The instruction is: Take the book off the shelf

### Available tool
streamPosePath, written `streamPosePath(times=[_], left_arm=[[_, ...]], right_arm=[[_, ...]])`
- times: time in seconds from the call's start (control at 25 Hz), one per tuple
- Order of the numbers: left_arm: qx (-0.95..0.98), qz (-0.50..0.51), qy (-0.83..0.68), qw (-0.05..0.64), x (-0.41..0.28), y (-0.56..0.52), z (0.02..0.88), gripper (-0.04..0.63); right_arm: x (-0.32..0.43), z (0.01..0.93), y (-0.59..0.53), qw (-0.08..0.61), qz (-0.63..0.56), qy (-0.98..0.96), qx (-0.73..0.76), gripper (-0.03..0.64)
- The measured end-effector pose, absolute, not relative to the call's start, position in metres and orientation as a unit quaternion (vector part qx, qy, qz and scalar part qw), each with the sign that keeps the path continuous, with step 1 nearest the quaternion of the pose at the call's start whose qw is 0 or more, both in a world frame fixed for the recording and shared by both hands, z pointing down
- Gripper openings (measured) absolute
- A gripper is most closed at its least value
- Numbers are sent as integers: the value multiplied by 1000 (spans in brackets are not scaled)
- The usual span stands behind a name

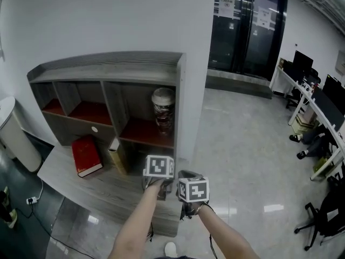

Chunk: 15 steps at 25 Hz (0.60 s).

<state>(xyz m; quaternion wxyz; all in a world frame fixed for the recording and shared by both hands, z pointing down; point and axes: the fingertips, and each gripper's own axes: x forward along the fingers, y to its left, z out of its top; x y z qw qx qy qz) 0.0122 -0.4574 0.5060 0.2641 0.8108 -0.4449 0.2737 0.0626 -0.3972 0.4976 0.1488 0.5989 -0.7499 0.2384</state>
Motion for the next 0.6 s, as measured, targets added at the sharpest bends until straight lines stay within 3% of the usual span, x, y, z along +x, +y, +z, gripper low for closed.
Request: streamPosePath(times=[0.6], left_arm=[[799, 332, -415, 282, 20, -465, 549, 207]], right_arm=[[63, 524, -410, 169, 268, -735, 599, 0]])
